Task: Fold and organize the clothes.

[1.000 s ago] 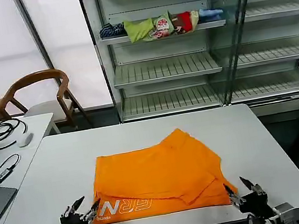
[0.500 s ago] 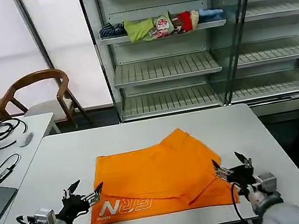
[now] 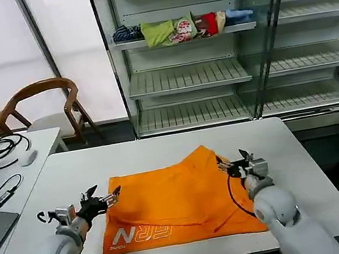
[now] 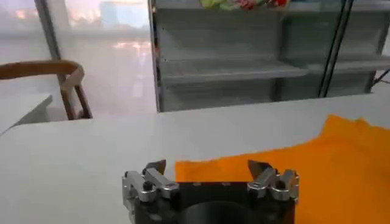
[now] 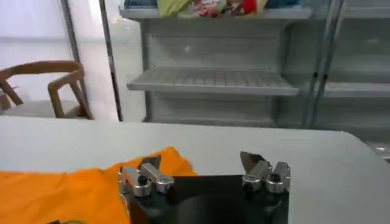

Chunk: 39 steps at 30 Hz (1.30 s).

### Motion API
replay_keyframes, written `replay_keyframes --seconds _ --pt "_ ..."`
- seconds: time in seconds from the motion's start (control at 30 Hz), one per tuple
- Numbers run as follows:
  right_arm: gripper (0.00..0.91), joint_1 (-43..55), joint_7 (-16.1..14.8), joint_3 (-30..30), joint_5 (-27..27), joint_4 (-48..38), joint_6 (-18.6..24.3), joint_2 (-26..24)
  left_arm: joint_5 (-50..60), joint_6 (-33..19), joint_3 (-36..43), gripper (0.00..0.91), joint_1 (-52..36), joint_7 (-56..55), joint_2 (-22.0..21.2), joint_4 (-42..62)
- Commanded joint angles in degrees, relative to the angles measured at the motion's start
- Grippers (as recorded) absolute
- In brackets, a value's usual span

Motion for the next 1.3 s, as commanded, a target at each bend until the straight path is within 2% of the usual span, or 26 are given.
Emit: replay_keyframes --seconds 0.03,0.63,0.93,1.3 --pt "0.907 12.5 0.0 -4.2 -0.3 -17.7 -1.3 5.1 -0.5 0.3 7.1 0.907 -12.2 0.9 0.1 13.5" --pt "0.907 19.2 -5.1 -5.0 -8.0 -31.6 3.2 11.5 0.0 0.0 10.0 0.907 -17.0 2.5 -1.3 20.5" --pt "0.907 20.4 -5.5 -4.5 -8.5 -36.1 3.7 13.7 0.7 -0.1 10.6 0.907 -18.2 2.8 -1.9 23.1" --pt "0.907 20.3 -5.6 -4.3 -8.3 -37.3 3.6 14.7 1.0 -0.1 11.1 0.907 -18.4 3.3 -2.2 23.5"
